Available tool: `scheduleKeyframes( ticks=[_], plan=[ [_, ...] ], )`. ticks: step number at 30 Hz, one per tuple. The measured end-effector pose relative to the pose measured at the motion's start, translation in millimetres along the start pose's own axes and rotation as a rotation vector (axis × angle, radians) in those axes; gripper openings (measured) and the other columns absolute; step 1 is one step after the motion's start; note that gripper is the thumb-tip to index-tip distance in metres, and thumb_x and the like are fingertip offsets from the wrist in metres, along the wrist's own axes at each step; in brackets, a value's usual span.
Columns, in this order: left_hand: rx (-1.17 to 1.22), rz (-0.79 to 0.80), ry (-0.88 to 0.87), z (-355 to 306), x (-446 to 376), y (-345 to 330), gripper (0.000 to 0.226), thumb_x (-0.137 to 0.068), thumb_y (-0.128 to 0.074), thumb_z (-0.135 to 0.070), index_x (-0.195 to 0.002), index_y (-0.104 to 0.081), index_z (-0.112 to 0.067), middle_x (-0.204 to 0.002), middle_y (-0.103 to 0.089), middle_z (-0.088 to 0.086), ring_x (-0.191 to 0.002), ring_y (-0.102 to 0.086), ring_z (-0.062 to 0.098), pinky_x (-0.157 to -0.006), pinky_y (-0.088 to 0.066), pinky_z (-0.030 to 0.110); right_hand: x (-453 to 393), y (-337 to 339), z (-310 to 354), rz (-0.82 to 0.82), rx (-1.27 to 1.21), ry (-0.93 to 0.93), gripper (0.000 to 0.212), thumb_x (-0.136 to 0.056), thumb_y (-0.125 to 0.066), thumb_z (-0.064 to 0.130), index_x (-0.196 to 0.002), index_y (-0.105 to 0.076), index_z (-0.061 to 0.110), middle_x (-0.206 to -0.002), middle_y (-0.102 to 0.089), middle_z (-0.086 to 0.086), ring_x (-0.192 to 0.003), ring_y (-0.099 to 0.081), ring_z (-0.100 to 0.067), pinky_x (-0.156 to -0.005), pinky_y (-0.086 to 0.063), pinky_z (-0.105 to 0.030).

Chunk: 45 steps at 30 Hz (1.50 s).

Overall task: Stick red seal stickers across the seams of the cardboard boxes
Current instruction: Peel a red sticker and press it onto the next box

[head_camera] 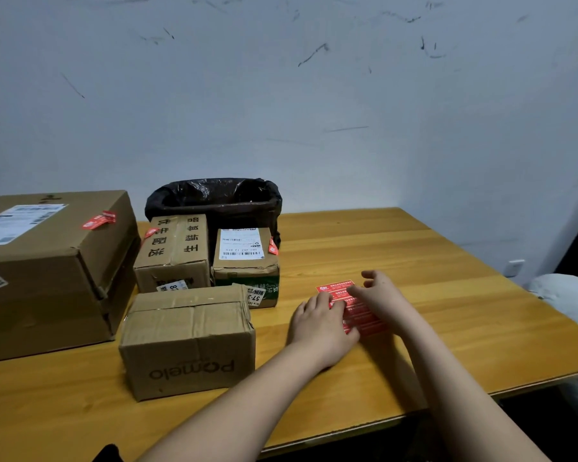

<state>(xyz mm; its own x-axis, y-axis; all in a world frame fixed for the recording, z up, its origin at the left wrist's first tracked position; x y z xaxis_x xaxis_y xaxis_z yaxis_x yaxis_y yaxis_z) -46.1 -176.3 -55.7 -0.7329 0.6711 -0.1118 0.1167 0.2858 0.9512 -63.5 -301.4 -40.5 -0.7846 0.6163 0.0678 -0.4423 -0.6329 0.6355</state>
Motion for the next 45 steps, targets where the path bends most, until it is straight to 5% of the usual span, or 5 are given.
scheduleKeyframes(
  ticks=[13,21,31,38,45],
  plan=[
    [0.004,0.047,-0.005,12.7,-1.3,-8.7,0.059,-0.096,-0.032,-0.043,-0.15,-0.021,-0.022,-0.16,-0.01,0.002,-0.148,-0.003,0.019,-0.12,0.001,0.042,-20.1,-6.6,1.2,0.072,0.087,-0.059,0.065,-0.085,-0.07,0.023,-0.14,-0.042,0.002,-0.136,-0.053,-0.018,-0.121,-0.055,-0.03,-0.098,-0.044,-0.035],
    [0.027,-0.002,0.006,17.8,-0.6,-5.3,0.059,-0.096,-0.032,-0.039,-0.15,-0.021,-0.017,-0.16,-0.014,0.002,-0.147,-0.006,0.016,-0.119,0.0,0.04,-16.4,-9.5,5.1,-0.002,0.634,0.201,0.049,-0.09,-0.055,0.049,-0.134,-0.049,0.029,-0.142,-0.045,0.003,-0.131,-0.039,-0.023,-0.104,-0.032,-0.039],
    [0.007,-0.073,0.024,17.2,0.5,-3.4,0.058,-0.094,-0.036,-0.044,-0.146,-0.028,-0.019,-0.157,-0.022,0.001,-0.146,-0.012,0.017,-0.12,-0.004,0.039,-3.9,-19.3,15.4,-0.151,0.69,0.415,0.043,-0.095,-0.051,0.039,-0.135,-0.047,0.026,-0.134,-0.053,0.003,-0.121,-0.051,-0.023,-0.094,-0.039,-0.034],
    [0.202,-0.16,0.092,26.0,3.7,5.3,0.079,-0.088,-0.056,-0.044,-0.148,-0.013,-0.018,-0.157,-0.003,0.005,-0.144,-0.015,0.024,-0.117,-0.019,0.036,-3.9,-8.8,7.7,-0.148,0.06,0.372,0.034,-0.08,-0.07,0.006,-0.111,-0.066,0.02,-0.102,-0.065,-0.004,-0.085,-0.062,-0.016,-0.077,-0.046,-0.024],
    [1.021,-0.278,0.288,46.1,3.7,9.4,0.068,-0.089,-0.064,-0.02,-0.144,-0.023,-0.024,-0.116,-0.057,-0.005,-0.101,-0.061,0.015,-0.084,-0.054,0.034,1.2,-11.4,9.9,0.007,-0.842,0.199,0.036,-0.084,-0.064,-0.009,-0.102,-0.064,0.023,-0.113,-0.062,-0.008,-0.075,-0.066,-0.019,-0.067,-0.057,-0.034]
  ],
)
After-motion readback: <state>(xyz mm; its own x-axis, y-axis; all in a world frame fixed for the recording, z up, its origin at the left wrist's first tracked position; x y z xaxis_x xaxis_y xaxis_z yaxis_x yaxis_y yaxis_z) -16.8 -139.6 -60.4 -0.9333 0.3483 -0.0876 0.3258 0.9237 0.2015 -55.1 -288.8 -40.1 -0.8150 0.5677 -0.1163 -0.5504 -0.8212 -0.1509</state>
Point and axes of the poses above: each hand's wrist, its own x-axis away from the middle knuckle, its own y-axis out of the back of the hand, z = x × y, the point moved 7 cm from there along -x, towards the middle knuckle
